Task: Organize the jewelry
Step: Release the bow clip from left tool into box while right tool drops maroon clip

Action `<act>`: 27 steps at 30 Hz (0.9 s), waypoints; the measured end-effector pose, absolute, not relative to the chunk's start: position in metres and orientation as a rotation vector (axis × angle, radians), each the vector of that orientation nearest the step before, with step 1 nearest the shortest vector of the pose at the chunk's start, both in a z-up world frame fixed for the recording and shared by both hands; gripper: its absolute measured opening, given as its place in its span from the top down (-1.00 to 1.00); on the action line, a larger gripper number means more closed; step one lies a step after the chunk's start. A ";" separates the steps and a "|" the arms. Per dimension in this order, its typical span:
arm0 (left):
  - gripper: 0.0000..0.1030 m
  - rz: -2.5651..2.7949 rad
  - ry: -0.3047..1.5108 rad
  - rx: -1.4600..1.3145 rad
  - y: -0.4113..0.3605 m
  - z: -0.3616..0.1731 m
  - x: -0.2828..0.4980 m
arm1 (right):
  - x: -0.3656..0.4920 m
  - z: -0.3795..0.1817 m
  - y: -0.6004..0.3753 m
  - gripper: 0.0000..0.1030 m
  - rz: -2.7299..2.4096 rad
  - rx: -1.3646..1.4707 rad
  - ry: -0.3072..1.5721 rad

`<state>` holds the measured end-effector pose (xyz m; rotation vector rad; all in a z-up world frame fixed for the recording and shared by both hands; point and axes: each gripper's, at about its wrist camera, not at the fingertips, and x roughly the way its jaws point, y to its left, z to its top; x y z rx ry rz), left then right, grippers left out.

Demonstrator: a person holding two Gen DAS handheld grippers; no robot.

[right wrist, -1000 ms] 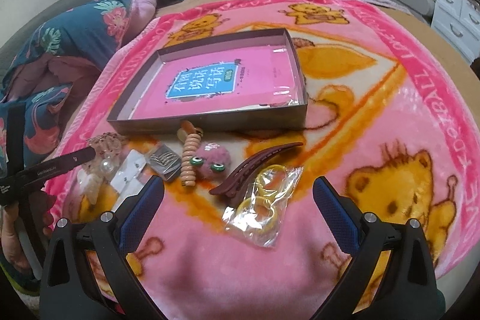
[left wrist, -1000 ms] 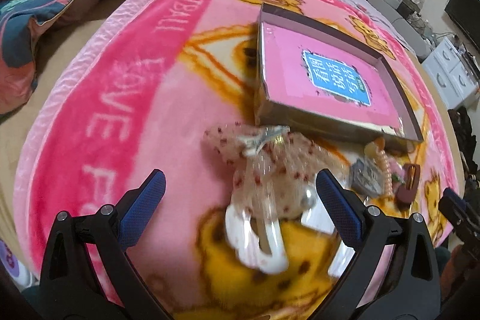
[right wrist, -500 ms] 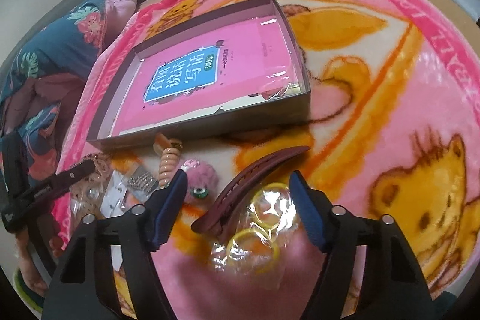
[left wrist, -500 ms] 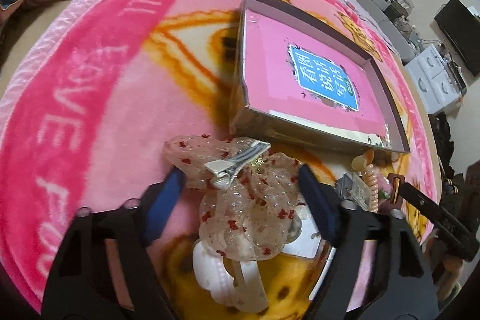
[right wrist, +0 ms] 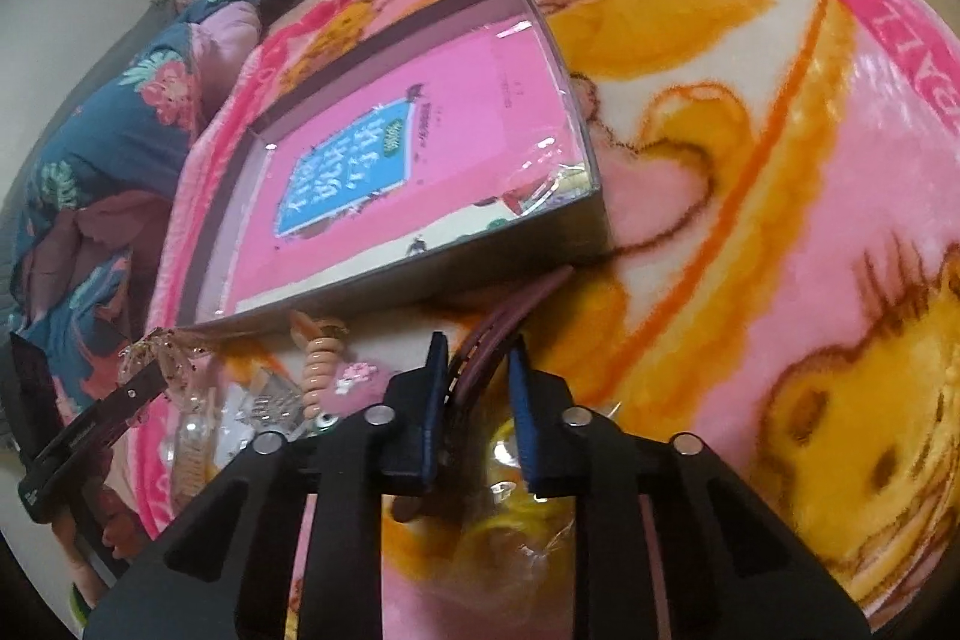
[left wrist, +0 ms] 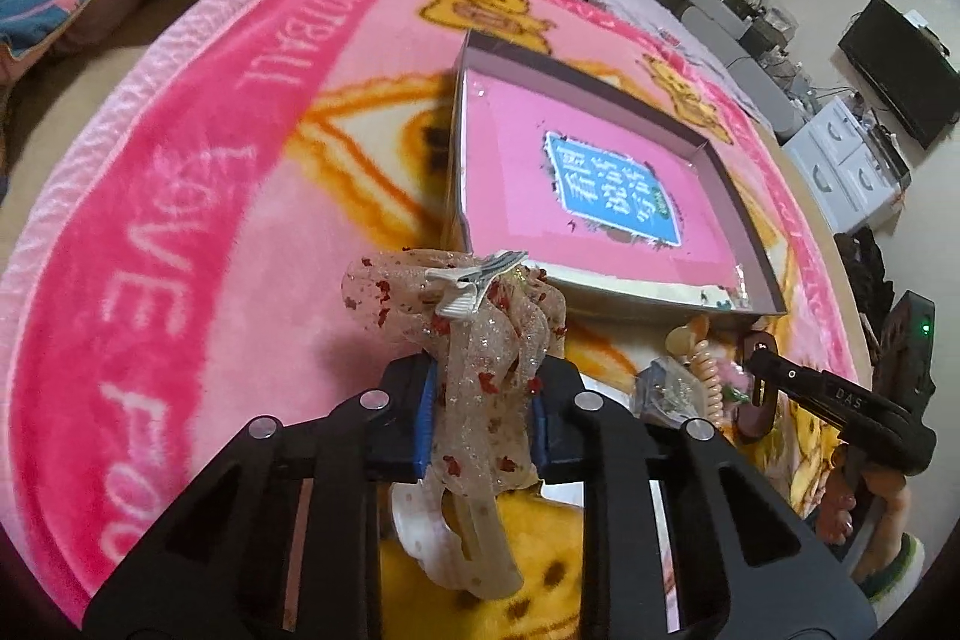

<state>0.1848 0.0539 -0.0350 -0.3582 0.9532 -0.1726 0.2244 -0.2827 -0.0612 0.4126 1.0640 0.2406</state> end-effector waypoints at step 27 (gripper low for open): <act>0.90 -0.234 0.830 -0.235 0.015 0.023 0.179 | 0.174 0.018 -0.331 0.83 0.200 0.369 0.757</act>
